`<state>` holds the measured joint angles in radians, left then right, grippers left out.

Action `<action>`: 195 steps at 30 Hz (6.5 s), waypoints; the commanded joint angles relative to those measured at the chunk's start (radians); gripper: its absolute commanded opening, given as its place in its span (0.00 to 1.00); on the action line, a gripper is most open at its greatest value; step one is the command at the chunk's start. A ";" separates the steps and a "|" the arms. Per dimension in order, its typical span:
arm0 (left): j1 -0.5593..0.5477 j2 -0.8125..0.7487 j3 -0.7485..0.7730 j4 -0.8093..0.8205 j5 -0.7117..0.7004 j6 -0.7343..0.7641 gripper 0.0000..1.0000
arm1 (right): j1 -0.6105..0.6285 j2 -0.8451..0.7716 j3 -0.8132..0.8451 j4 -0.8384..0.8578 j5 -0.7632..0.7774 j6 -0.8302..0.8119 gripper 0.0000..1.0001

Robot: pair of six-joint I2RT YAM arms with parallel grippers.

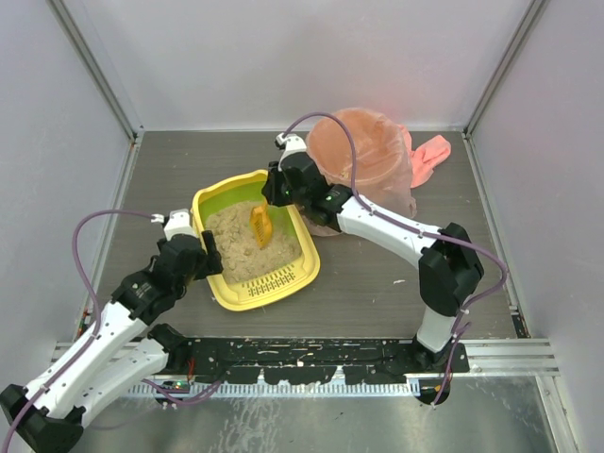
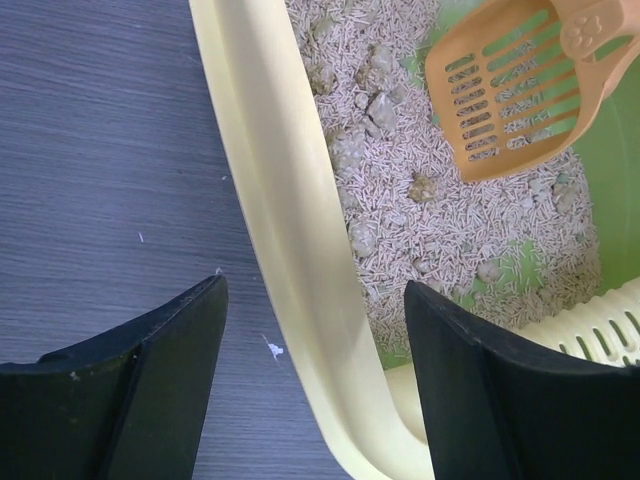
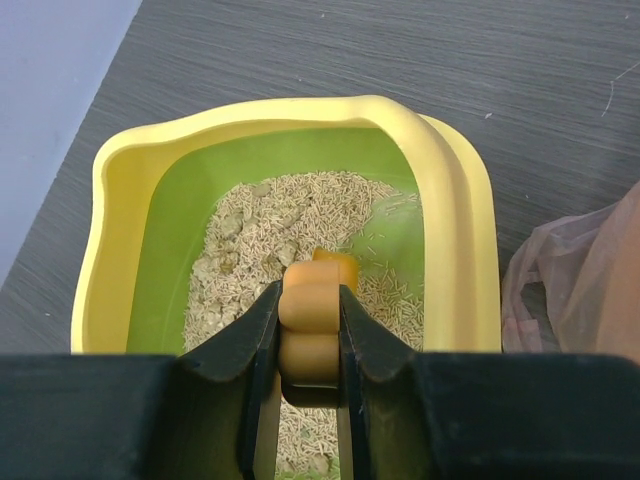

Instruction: Clean the litter box

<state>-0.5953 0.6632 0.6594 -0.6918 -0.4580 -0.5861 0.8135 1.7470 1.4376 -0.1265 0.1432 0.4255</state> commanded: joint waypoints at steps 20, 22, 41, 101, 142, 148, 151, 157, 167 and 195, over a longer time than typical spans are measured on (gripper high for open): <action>0.003 0.175 -0.030 0.168 0.024 0.014 0.57 | 0.031 0.088 -0.112 0.201 -0.078 0.334 0.01; 0.004 0.186 -0.030 0.169 0.023 0.015 0.56 | 0.050 0.086 -0.147 0.239 -0.062 0.367 0.01; 0.010 0.147 0.006 0.125 0.023 0.022 0.71 | 0.116 -0.056 -0.478 0.532 0.165 0.541 0.01; 0.013 -0.159 0.173 -0.062 -0.078 0.032 0.98 | -0.174 -0.304 -1.081 1.468 -0.106 1.035 0.01; 0.012 -0.122 0.181 -0.028 -0.067 0.029 0.99 | -0.240 -0.250 -1.076 1.454 -0.131 1.099 0.01; 0.013 -0.134 0.163 -0.012 -0.074 0.034 1.00 | -0.188 -0.231 -1.016 1.428 -0.156 1.042 0.01; 0.012 -0.135 0.174 -0.031 -0.076 0.029 1.00 | -0.241 -0.228 -1.065 1.466 -0.162 1.100 0.01; 0.012 -0.143 0.155 -0.025 -0.075 0.031 1.00 | -0.221 -0.249 -1.038 1.416 -0.154 1.056 0.01; 0.012 -0.148 0.160 -0.046 -0.081 0.027 1.00 | -0.234 -0.283 -1.069 1.386 -0.141 1.058 0.00; 0.012 -0.165 0.140 -0.042 -0.090 0.012 0.99 | -0.216 -0.334 -1.024 1.295 -0.184 1.019 0.01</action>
<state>-0.5869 0.5095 0.7807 -0.7559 -0.5270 -0.5648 0.6170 1.4532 0.3969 1.1194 -0.0444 1.4384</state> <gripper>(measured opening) 0.992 0.268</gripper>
